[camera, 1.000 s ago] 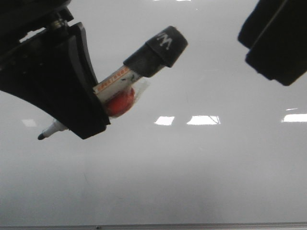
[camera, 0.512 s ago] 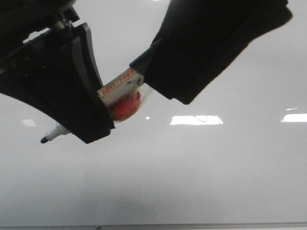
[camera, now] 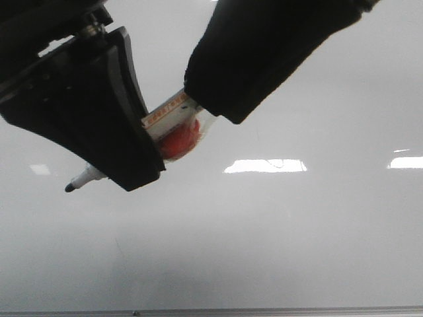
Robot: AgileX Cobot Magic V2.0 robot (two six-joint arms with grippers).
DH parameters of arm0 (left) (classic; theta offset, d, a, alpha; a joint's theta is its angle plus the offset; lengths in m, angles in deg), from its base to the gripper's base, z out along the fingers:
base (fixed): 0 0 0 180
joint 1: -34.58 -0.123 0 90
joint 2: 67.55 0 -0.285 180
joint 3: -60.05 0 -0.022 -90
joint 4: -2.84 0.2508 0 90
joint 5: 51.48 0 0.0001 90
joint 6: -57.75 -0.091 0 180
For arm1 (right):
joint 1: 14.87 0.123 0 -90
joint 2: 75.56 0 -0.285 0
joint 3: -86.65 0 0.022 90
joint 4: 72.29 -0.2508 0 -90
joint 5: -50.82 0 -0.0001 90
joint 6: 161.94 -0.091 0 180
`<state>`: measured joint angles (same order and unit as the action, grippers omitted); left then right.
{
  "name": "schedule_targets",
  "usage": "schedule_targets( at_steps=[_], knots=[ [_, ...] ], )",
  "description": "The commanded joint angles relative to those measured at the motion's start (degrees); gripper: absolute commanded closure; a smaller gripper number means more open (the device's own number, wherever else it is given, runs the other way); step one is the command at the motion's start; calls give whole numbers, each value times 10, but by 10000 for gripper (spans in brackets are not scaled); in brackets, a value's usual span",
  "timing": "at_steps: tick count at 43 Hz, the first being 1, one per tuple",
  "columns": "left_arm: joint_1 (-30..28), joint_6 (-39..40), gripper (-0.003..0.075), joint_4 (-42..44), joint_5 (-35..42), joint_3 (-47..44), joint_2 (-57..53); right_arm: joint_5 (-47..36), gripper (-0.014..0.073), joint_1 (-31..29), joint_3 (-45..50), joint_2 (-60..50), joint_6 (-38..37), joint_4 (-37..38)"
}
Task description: Write number 8 on whiteboard
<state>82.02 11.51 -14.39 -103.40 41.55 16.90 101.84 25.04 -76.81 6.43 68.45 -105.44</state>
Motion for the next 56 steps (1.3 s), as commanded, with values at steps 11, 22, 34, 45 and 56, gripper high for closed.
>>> schedule_targets(
  at_steps=[11, 22, 34, 45, 56],
  knots=[
    [2, 0, 399, -18, 29, 19, -21, -11, 626, 1, -21, -12, 4, -23],
    [-31, 32, 304, -5, 36, 19, -77, -10, 652, -16, -21, -30, -26, 26],
    [-172, 83, 304, -22, 21, 7, -171, 7, 652, -149, -16, -134, -179, 130],
    [-260, 86, 342, -58, 39, -20, -217, -188, 652, -209, 118, -240, -262, 102],
    [-260, 86, 356, -60, 39, -20, -217, -270, 652, -209, 124, -209, -262, 102]
  ],
)
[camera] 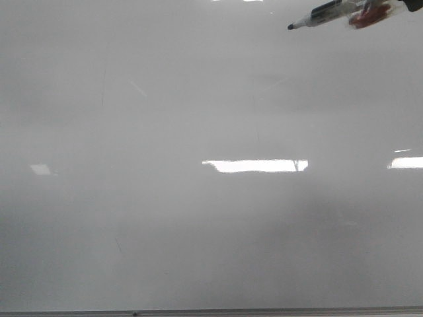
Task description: Write number 8 on whiteboard
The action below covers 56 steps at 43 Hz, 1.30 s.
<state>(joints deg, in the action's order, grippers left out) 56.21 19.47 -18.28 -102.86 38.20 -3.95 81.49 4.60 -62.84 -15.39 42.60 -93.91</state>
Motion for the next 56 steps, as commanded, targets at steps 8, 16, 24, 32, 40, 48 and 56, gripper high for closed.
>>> schedule_targets(
  at_steps=[8, 16, 24, 32, 40, 48, 56],
  knots=[
    [-2, 6, 356, -21, 34, 14, -9, -112, 652, -4, -39, 60, -4, -16],
    [-2, 6, 356, -21, 34, 14, -9, -110, 652, -10, -89, 124, -4, -16],
    [-2, 6, 356, -21, 34, 14, -9, -115, 652, -10, -123, 177, -4, -18],
    [-2, 6, 356, -21, 34, 14, -9, -108, 652, -9, -163, 232, -3, -18],
    [-2, 6, 356, -21, 34, 14, -9, -39, 652, 1, -201, 273, 5, -12],
    [-2, 6, 356, -21, 35, 14, -9, -4, 652, -39, -162, 244, -1, 6],
    [-2, 6, 356, -21, 36, 14, -9, -44, 652, -19, -75, 226, 1, -5]
  ],
)
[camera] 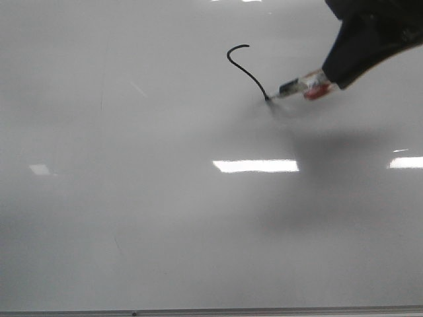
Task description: Write number 8 on whiteboard
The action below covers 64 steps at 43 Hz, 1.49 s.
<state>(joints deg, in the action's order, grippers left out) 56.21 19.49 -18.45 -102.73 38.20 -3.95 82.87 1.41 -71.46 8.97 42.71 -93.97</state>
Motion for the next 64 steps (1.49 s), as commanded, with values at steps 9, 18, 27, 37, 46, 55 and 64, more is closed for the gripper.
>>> schedule_targets(
  at_steps=[9, 18, 27, 37, 46, 55, 64],
  knots=[
    [-2, 6, 356, -20, 36, 14, -9, -131, 652, 62, 2, 0, 0, -10],
    [-2, 6, 356, -20, 35, 14, -9, -107, 652, 18, -48, 2, -3, -10],
    [-2, 6, 356, -20, 35, 14, -9, -91, 652, 2, -87, 1, -3, -10],
    [-2, 6, 356, -20, 35, 14, -9, -58, 652, 7, -124, -2, -3, -10],
    [4, -10, 356, -24, 33, 14, -8, 20, 652, 70, -95, -63, 55, -10],
    [65, -107, 298, -100, 27, 21, 22, 104, 652, 153, -27, -132, 171, -10],
    [165, -146, 227, -105, 31, 30, 74, 214, 652, 187, -21, -165, 204, -13]
  ],
)
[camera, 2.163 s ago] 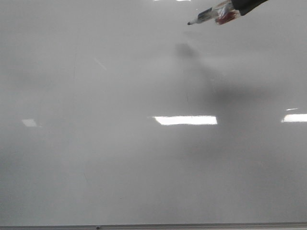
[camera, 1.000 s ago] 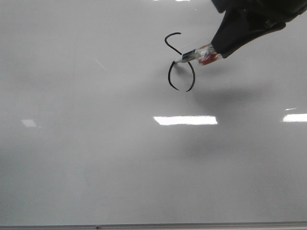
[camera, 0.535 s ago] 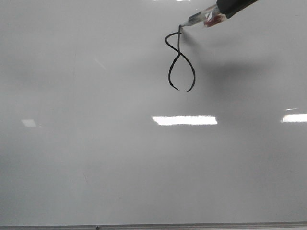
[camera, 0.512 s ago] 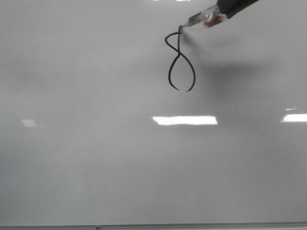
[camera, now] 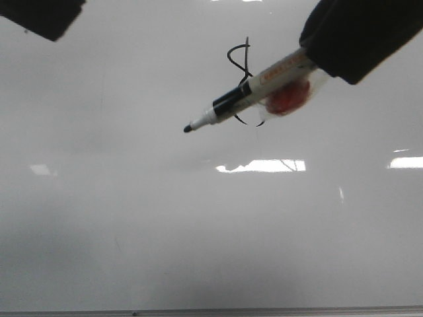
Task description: Write number 8 on whiteboard
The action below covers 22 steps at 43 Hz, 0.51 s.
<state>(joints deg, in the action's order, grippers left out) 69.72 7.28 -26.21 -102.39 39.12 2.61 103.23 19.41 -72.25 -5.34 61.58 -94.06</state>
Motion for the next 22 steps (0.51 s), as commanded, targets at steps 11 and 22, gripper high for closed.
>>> schedule_targets(
  at_steps=[11, 22],
  knots=[
    [129, -43, 227, -37, 102, 21, 86, 19, 652, 8, -13, -26, 36, -58],
    [152, -43, 235, -47, 161, 21, 134, 8, 652, 8, -13, -26, 39, -60]
  ],
)
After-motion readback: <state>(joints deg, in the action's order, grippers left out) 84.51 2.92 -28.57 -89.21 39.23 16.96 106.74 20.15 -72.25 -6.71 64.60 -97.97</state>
